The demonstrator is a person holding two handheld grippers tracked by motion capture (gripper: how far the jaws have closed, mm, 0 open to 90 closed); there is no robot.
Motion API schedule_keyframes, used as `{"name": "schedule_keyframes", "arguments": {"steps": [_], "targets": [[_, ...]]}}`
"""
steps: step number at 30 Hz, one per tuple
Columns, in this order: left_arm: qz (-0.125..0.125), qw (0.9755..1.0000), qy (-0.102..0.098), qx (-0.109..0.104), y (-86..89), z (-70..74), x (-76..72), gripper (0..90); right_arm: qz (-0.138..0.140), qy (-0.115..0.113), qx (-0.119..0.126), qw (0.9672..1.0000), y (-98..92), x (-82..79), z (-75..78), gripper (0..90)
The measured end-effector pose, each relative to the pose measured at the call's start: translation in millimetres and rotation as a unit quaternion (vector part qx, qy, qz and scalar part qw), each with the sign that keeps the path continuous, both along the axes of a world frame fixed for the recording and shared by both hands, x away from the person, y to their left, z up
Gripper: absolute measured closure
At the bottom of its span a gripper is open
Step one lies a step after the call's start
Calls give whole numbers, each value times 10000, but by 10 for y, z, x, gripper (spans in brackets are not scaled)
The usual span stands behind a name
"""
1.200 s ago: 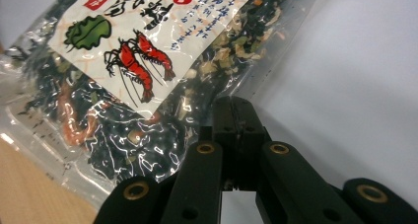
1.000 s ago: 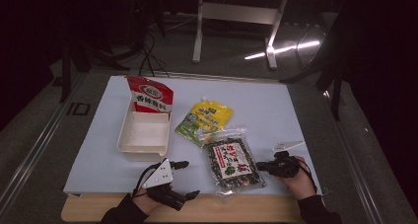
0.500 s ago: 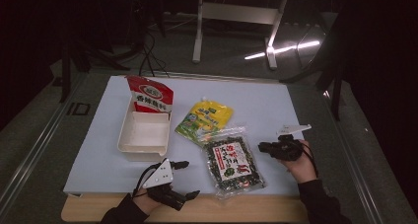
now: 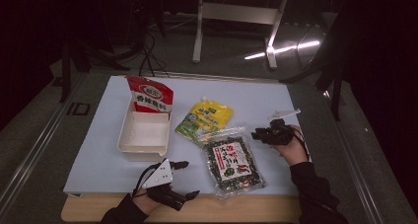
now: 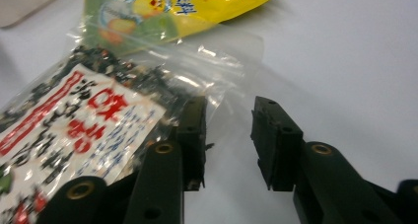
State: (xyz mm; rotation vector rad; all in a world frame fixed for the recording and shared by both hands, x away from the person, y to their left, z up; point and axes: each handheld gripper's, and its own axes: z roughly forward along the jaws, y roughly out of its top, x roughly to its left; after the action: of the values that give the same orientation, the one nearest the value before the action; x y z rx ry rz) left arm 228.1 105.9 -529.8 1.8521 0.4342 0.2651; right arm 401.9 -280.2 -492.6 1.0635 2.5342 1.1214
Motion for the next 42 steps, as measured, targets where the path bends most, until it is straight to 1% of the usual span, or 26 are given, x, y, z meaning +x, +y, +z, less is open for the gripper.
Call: {"name": "schedule_keyframes", "arguments": {"steps": [6,8,11,12,14,15,16,17,20,22,23,26,28,29,30,31,33,35,37,38,41,42], "targets": [[-11,10000,8,9,-2,-6,-1,65,-45,49,-81,9999,71,149,-71,585],[-13,10000,11,6,-1,-6,0,65,-46,122,-53,9999,83,200,-98,565],[-6,10000,11,7,2,-7,2,65,-78,136,-50,9999,90,224,-109,560],[-3,10000,15,10,3,-9,3,65,-91,193,-21,9998,104,286,-133,541],[-2,10000,16,12,5,-10,4,65,-74,267,-19,9996,119,334,-154,530],[-7,10000,13,14,4,-11,3,65,-101,275,-71,9995,128,358,-165,529],[-8,10000,8,22,4,-11,3,65,-116,333,-29,9994,135,390,-181,528],[-10,10000,2,34,3,-12,2,65,-101,381,2,9992,140,404,-186,521],[-19,10000,8,53,4,-17,4,65,-18,428,15,9991,183,444,-196,497],[-19,10000,12,49,4,-20,5,65,48,425,65,9991,211,466,-189,486],[-20,10000,15,48,4,-21,6,65,83,450,60,9989,226,481,-185,473],[-22,10000,17,51,5,-24,8,65,222,423,23,9989,265,533,-181,458],[-27,10000,25,56,6,-27,9,65,274,414,27,9988,283,572,-182,460],[-30,10000,35,57,6,-29,10,65,346,395,46,9986,292,594,-184,463],[-38,10000,40,61,7,-30,12,65,418,341,-16,9985,300,611,-187,468],[-42,10000,45,59,7,-31,12,65,478,365,-72,9982,309,628,-193,480],[-50,10000,49,65,10,-33,15,65,584,392,-13,9975,321,651,-205,494],[-48,9999,53,71,12,-35,17,65,699,470,-73,9964,339,673,-216,515],[-49,9999,63,63,14,-35,17,65,750,513,-115,9958,352,681,-221,542],[-59,9999,68,58,15,-35,16,65,842,582,-111,9947,356,687,-226,559],[-96,9999,78,37,13,-34,13,65,969,731,-245,9923,373,698,-242,615],[-102,9999,79,49,10,-36,13,65,983,727,-278,9921,375,697,-244,657]]}}
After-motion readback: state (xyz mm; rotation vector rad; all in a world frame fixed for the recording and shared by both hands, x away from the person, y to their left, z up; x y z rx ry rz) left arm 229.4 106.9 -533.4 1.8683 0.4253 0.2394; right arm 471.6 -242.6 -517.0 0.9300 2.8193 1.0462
